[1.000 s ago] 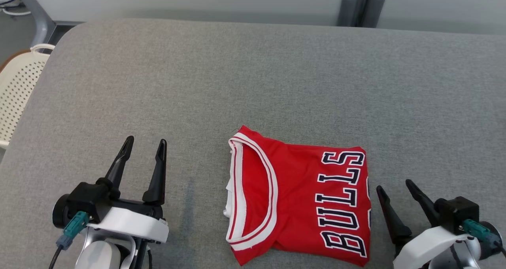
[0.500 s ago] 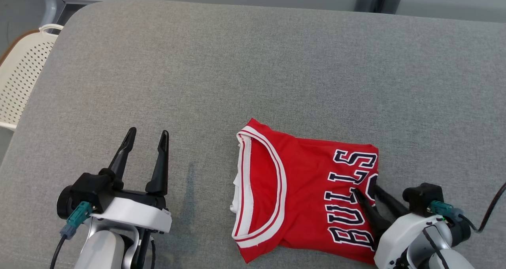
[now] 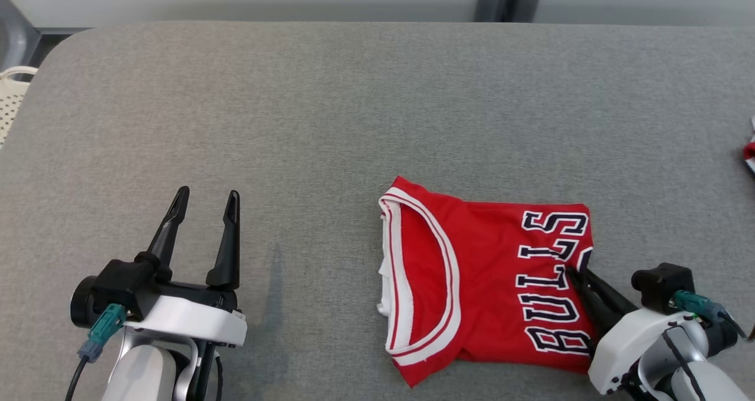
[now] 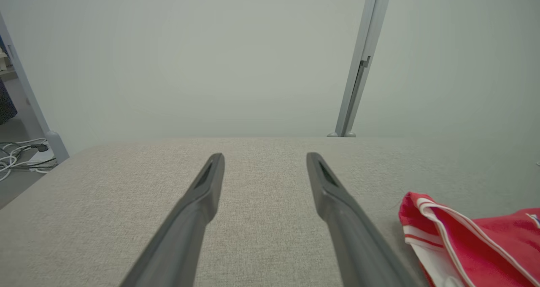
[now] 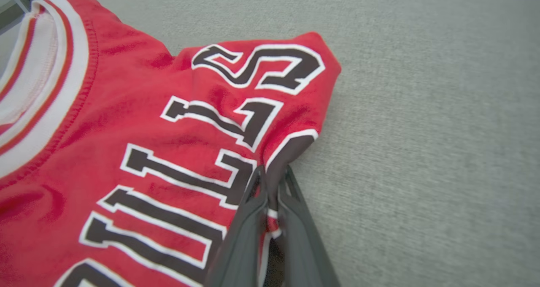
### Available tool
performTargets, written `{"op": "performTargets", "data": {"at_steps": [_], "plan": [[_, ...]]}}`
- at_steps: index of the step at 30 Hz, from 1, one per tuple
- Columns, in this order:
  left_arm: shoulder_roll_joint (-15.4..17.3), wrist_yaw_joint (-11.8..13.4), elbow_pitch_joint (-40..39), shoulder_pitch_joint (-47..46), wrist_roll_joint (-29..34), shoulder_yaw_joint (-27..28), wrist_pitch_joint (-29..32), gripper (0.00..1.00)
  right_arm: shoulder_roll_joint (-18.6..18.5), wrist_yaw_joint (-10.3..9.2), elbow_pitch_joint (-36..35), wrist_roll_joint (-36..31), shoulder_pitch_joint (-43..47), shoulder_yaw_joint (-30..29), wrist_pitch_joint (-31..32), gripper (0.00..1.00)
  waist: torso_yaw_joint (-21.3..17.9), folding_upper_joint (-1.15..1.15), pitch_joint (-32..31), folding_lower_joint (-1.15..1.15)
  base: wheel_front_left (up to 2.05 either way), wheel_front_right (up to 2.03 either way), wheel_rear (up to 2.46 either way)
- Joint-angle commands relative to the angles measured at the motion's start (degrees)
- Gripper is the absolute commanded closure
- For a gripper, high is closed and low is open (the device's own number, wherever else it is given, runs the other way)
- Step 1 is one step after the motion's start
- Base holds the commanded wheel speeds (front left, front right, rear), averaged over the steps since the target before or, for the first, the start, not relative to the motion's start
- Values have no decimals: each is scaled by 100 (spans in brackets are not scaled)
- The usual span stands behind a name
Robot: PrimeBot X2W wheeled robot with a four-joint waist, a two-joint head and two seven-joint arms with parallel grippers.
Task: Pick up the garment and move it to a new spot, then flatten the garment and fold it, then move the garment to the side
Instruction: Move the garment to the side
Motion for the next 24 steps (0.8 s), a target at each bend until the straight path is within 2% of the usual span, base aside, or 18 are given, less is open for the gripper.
{"op": "performTargets", "data": {"at_steps": [1, 8, 13, 17, 24], "plan": [[28, 8, -51, 46, 46, 20, -20, 0, -109, -30, -20, -41, -65, -97, -44, 100, -252, 0, 2, 0, 0, 0, 0], [71, 2, -243, -89, 151, -21, -21, 0, -455, -17, -100, -111, -541, -301, -235, 100, -925, 0, 259, 0, 0, 0, 0], [159, -26, -350, -259, 171, -44, -16, 0, -755, -18, 129, 4, -1440, -220, -422, 100, -1373, 0, 562, 0, 0, 0, 0], [212, -47, -418, -406, 214, -111, 17, 0, -973, -17, 357, 123, -1970, -222, -577, 100, -1503, 0, 734, 0, 0, 0, 0], [388, -103, -609, -684, 321, -245, 165, 0, -1510, -17, 945, 339, -2757, -636, -904, 100, -1655, 0, 1073, 0, 0, 0, 0]]}}
